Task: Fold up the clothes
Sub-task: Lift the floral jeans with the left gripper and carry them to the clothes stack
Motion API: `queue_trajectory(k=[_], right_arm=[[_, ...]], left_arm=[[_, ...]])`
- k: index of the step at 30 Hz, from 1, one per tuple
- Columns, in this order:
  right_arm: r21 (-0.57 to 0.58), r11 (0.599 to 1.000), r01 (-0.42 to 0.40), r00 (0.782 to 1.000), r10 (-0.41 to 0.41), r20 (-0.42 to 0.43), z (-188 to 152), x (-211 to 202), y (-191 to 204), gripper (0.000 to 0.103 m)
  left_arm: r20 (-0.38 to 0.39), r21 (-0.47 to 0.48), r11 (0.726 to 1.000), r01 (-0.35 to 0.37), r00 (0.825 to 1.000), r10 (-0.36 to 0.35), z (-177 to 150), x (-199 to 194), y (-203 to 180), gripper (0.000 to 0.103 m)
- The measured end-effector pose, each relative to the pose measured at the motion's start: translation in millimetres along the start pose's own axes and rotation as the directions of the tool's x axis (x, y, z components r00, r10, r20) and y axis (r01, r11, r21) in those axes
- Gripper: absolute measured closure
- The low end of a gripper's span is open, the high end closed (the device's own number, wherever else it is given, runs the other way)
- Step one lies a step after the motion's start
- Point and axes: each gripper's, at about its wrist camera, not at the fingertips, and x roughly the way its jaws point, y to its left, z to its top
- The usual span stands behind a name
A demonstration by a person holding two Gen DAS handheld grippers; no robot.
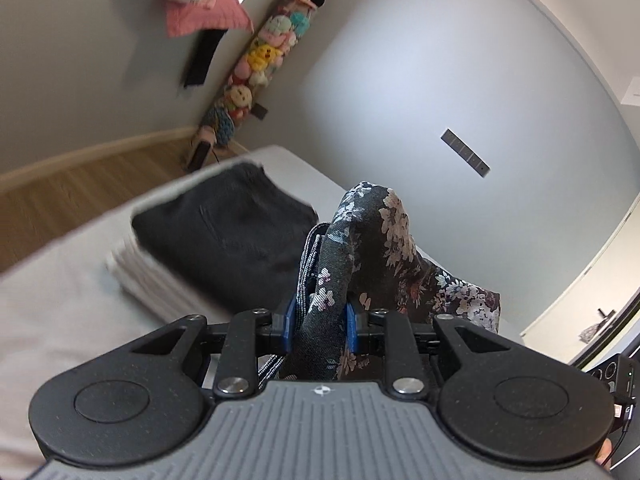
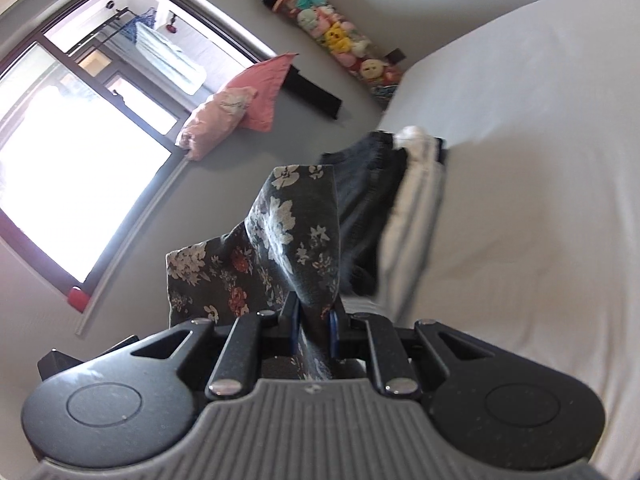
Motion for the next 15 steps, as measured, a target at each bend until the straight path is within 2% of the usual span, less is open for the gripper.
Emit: queue_trajectory(k=[5,9,13,15], right_arm=[[-0.011,0.999,-0.049,0.999,0.049,0.01,45,53,32,0.087],[0.0,0.997,-0.075,0.997,0.075,0.015,78,95,41,0.087],[0.008,0.996,-0.085,0.996,0.085,0.009,106,135,43,0.087],[0.015,0.997,-0.081,0.997,0.081,-0.001,117,153,40,0.087]], left_arm=[[0.033,0.068,0.996,-0.052,0.998,0.05,71,15,3,0.075],[0.053,0.106,0.991,-0.084,0.995,0.079,115,41,7,0.075],[0.052,0.152,0.982,-0.114,0.993,0.107,144,73,14,0.075],[0.037,0.137,0.984,-0.115,0.993,0.111,151,92,21,0.075]])
